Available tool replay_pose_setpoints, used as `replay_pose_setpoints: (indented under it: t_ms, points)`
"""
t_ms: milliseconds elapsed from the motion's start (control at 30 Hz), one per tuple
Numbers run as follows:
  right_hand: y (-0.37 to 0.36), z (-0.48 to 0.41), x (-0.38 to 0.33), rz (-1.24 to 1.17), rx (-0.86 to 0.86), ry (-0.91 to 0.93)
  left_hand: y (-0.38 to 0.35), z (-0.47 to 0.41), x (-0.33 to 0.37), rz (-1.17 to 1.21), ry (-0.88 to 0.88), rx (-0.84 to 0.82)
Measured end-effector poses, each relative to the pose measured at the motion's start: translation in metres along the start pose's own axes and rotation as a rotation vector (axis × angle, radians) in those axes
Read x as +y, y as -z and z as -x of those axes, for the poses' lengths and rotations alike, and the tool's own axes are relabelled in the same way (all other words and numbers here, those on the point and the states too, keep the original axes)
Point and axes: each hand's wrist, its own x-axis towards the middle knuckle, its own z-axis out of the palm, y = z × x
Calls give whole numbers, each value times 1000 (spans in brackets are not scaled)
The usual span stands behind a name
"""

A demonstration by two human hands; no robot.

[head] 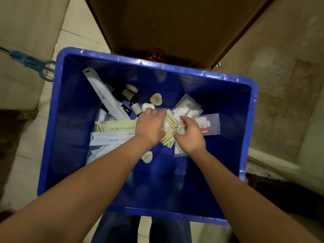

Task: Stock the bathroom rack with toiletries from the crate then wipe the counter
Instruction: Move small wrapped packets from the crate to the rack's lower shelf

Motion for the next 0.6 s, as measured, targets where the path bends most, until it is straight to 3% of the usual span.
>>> replay_pose_setpoints:
  t_ms: [133, 267, 433, 600]
  points:
    - [-4, -2, 2, -3, 7, 4, -8, 1, -3, -76, -18, 60]
    - [-3, -2, 1, 13, 22, 15, -7, 3, -5, 6, -12, 144]
    - [-2, -1, -4, 50, -1, 7, 5, 11, -6, 403, 128, 267]
    - [-7, -3, -13, 201, 9, 21, 11, 14, -10, 770, 300, 253]
